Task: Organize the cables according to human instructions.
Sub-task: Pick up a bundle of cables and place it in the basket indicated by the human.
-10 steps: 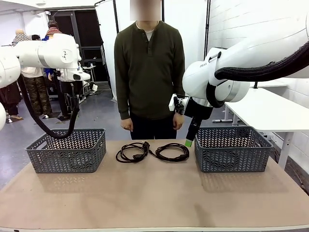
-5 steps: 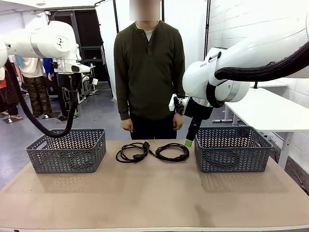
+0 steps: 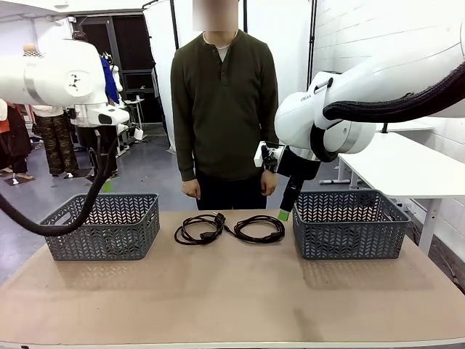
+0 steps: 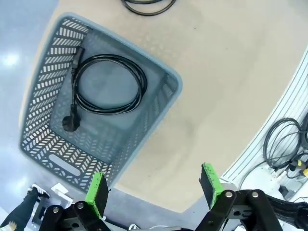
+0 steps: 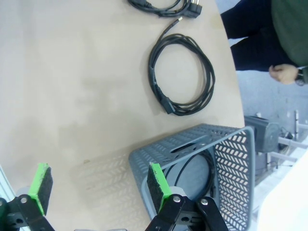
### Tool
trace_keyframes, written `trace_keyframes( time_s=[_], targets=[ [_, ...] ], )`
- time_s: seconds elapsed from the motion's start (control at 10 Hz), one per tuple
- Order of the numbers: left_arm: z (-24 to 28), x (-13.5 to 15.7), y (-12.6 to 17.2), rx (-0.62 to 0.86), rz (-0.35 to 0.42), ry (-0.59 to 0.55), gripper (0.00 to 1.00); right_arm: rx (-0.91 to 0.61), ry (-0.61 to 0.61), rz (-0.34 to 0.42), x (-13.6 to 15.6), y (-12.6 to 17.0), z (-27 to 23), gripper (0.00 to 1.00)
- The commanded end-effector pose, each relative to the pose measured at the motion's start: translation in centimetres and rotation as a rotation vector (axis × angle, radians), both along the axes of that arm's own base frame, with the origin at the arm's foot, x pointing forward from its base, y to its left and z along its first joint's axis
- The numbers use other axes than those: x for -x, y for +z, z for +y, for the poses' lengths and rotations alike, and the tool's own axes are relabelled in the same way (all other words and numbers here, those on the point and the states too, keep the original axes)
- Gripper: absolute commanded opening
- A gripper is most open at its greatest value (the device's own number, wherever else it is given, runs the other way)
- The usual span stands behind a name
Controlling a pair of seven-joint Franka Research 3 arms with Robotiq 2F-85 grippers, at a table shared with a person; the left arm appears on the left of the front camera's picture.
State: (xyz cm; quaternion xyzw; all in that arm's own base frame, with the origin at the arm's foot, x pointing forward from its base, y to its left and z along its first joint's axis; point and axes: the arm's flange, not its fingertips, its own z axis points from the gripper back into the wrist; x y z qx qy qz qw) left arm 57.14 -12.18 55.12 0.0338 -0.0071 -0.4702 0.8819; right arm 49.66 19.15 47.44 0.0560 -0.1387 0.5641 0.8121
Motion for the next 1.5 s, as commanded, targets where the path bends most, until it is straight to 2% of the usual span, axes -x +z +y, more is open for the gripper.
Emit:
trace_keyframes(
  time_s=[0.0,0.2,0.3,0.8,1.0,1.3,1.4],
  targets=[
    [1.2,1.1,-0.9,0.045,-0.030,0.003,1.00,0.010,0.003,0.002,-0.1,0.0,0.0,1.00],
    [1.7,-0.4,-0.8,0.051,0.011,-0.041,1.00,0.010,0.003,0.002,-0.1,0.0,0.0,1.00],
    [0.6,0.7,-0.6,0.020,-0.009,0.003,1.00,0.010,0.003,0.002,-0.1,0.0,0.0,1.00],
    [0.7,0.5,-0.9,0.025,-0.004,-0.013,1.00,0.010,0.003,0.002,-0.1,0.0,0.0,1.00],
    [-0.6,4.1,-1.7,0.031,-0.087,0.021,1.00,0.010,0.003,0.002,-0.1,0.0,0.0,1.00],
    [-1.8,9.7,-2.6,0.069,-0.163,0.040,1.00,0.010,0.003,0.002,-0.1,0.0,0.0,1.00],
    [-2.4,11.1,-2.9,0.102,-0.156,0.007,1.00,0.010,0.003,0.002,-0.1,0.0,0.0,1.00]
  ],
)
